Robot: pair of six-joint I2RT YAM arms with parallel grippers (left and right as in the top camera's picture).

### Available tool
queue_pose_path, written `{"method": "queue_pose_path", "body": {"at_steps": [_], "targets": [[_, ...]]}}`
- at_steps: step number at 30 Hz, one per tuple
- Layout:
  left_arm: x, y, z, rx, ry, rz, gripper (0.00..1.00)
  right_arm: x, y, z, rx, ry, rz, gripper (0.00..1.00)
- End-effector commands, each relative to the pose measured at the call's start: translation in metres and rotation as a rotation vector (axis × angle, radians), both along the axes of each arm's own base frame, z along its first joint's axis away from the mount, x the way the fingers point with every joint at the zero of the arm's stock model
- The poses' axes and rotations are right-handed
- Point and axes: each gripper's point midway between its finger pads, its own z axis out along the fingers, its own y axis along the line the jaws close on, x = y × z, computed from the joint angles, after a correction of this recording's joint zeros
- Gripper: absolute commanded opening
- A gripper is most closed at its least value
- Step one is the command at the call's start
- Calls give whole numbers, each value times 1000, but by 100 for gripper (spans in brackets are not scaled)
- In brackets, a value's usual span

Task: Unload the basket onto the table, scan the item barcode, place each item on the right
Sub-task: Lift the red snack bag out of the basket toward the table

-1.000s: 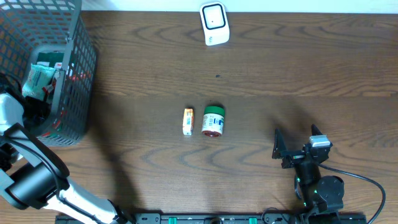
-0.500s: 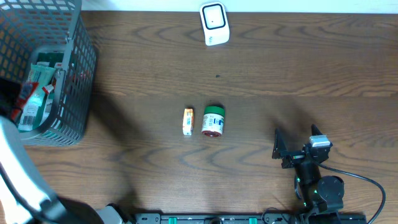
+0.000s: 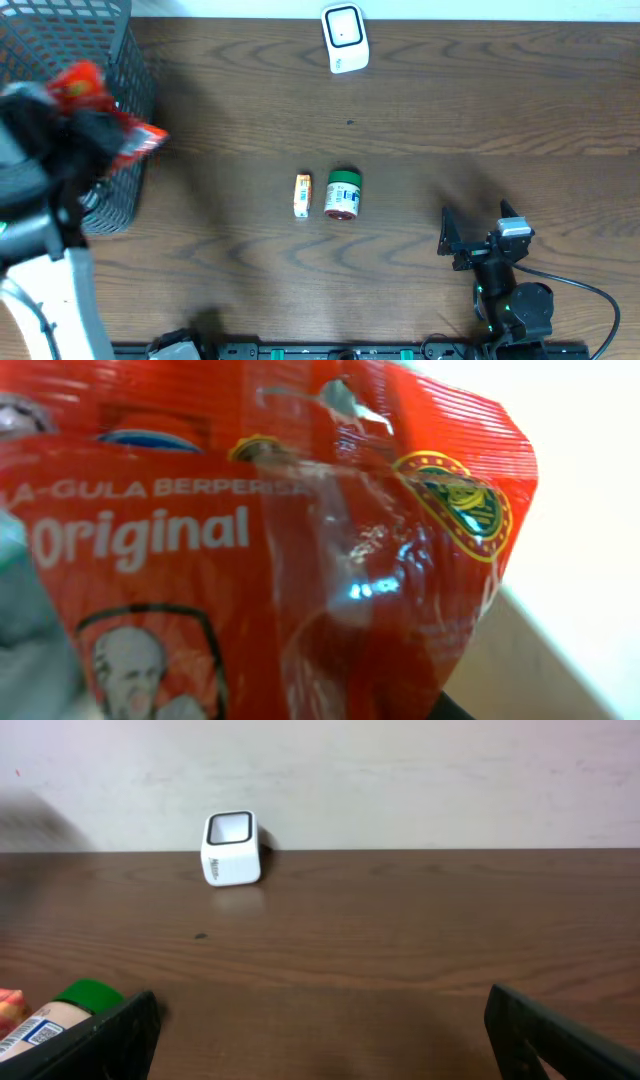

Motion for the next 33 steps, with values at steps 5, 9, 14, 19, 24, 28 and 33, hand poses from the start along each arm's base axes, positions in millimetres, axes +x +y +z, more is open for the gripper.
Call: {"method": "queue_pose_path", "body": {"at_steps": [5, 9, 14, 19, 24, 28, 33], "targets": [[21, -102, -69, 13, 216, -333, 33, 0, -2, -1, -13, 2, -6, 99], [29, -132, -113, 104, 352, -428, 32, 0, -2, -1, -13, 2, -6, 99], [34, -149, -169, 164, 513, -506, 33, 0, -2, -1, -13, 2, -6, 99], [34, -148, -228, 165, 688, -511, 33, 0, -2, -1, -13, 2, -6, 99], [33, -151, -267, 170, 773, -569, 33, 0, -2, -1, -13, 2, -6, 99], [34, -155, -273, 183, 766, -646, 56, 0, -2, -1, -13, 2, -6, 99], [53, -151, -228, 213, 663, -660, 76, 0, -2, -1, -13, 2, -6, 99]]}}
